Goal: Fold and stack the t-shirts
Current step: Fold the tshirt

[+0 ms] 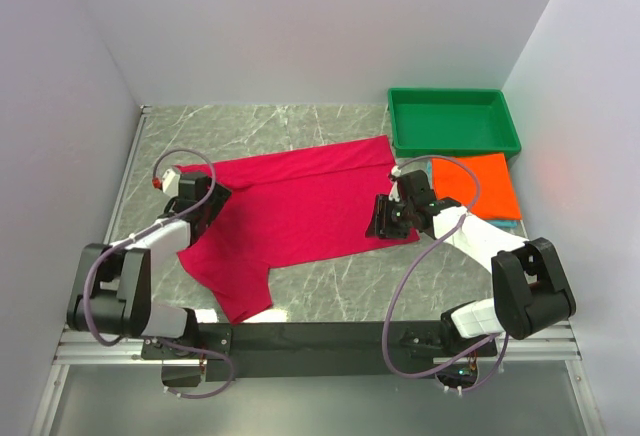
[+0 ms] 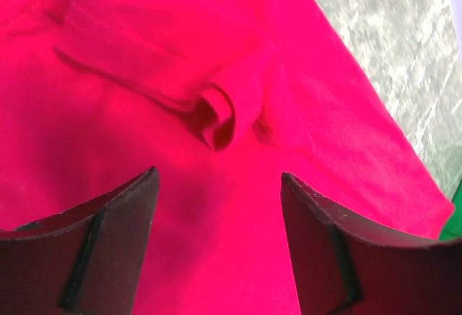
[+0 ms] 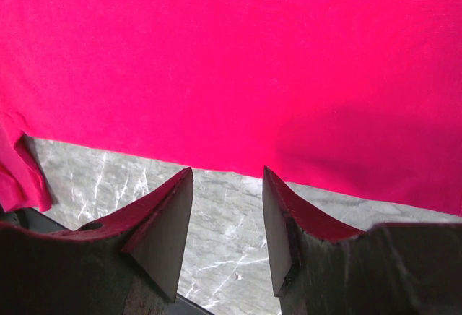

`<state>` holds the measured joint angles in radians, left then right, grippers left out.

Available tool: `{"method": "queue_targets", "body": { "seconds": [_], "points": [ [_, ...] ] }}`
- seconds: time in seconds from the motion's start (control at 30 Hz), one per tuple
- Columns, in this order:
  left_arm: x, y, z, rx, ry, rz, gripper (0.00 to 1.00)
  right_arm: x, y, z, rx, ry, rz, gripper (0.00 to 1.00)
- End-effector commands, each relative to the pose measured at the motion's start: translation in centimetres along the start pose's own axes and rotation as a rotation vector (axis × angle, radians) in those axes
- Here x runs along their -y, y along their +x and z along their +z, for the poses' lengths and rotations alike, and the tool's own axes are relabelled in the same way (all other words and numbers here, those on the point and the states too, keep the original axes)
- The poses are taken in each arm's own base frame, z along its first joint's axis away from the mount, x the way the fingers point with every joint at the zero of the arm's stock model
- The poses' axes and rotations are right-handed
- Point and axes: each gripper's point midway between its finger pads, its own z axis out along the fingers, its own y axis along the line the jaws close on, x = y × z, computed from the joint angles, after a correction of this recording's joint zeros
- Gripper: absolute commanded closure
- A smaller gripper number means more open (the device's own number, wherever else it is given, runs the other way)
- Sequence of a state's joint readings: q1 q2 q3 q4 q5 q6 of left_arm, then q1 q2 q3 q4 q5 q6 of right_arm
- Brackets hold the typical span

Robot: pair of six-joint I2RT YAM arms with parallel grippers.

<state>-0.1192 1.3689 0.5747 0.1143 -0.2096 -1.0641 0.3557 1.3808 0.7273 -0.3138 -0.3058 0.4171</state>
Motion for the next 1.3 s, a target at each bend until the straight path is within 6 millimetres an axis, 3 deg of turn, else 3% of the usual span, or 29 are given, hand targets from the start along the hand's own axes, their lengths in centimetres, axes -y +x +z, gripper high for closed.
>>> {"method": "queue_targets", "body": {
  "seconds": [0.0,0.3,0.67,1.03,1.27],
  "points": [
    [1.1,-1.7,1.2,0.080,0.050,-0.018,0.27,-0.6,-0.6,-0.3,0.032,-0.025,-0.030,0.50],
    [1.7,-2.0,4.0,0.080,0.034,0.010,0.37,-0.5,-0.5,-0.3,0.029,-0.021,-0.031,0.50],
    [2.5,-2.4,5.2,0.082,0.023,0.020,0.55,-0.3,-0.3,0.0,0.017,-0.017,-0.032,0.50],
    [1.2,-1.5,3.0,0.030,-0.024,-0.016,0.96,-0.4,-0.4,-0.2,0.025,-0.021,-0.033,0.50],
    [1.1,-0.7,0.6,-0.054,-0.060,-0.040,0.99,-0.5,-0.5,-0.5,0.037,-0.020,-0.035,0.50]
  ]
}}
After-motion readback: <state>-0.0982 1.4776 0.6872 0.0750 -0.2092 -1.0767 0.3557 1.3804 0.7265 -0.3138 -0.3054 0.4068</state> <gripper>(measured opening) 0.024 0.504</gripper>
